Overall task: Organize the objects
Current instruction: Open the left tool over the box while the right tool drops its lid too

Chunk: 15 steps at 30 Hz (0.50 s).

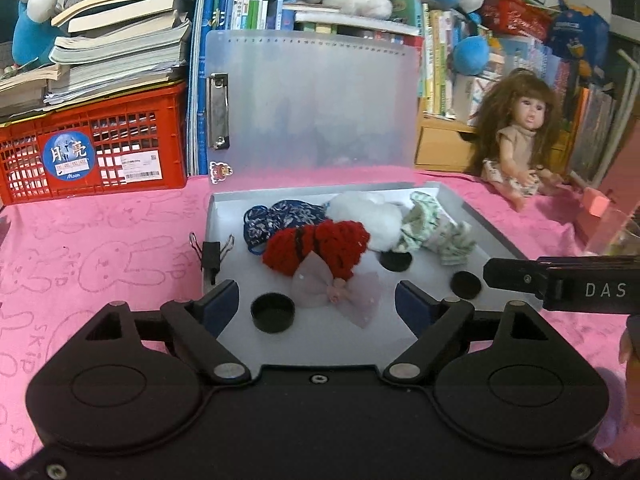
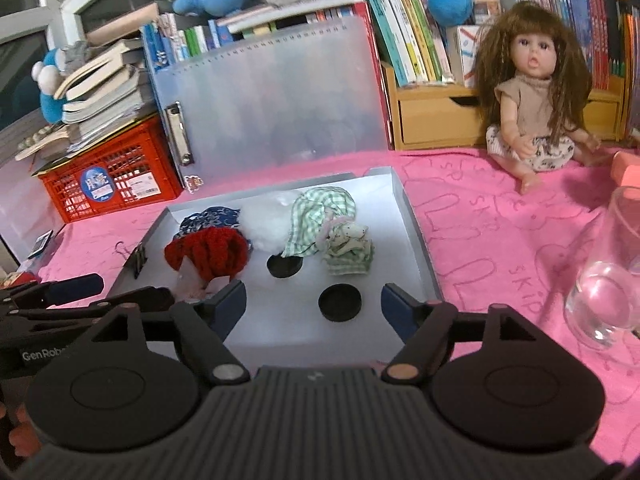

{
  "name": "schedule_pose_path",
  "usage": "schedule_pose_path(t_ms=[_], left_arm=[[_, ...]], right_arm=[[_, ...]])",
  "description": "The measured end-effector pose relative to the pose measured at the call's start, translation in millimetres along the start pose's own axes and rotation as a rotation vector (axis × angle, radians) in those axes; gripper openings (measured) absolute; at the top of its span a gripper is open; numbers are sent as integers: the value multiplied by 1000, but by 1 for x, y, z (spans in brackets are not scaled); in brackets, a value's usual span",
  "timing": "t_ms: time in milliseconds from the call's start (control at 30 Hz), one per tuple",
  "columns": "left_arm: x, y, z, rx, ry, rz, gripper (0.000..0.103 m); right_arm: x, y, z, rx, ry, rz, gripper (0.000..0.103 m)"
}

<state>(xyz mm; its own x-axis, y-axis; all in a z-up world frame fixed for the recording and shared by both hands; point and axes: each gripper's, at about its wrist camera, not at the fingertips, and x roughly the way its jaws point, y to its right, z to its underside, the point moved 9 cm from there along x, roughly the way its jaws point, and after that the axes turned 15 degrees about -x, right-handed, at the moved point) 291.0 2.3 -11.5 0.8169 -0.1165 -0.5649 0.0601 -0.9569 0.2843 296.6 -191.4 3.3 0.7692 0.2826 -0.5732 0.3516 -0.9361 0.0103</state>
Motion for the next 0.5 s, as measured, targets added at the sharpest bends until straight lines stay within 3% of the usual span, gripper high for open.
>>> schedule_pose_path(t_ms=[500], left_arm=[[-43,-5,37,10,2,43,87]], right_arm=[[-50,-26,27,-139,70,54,91]])
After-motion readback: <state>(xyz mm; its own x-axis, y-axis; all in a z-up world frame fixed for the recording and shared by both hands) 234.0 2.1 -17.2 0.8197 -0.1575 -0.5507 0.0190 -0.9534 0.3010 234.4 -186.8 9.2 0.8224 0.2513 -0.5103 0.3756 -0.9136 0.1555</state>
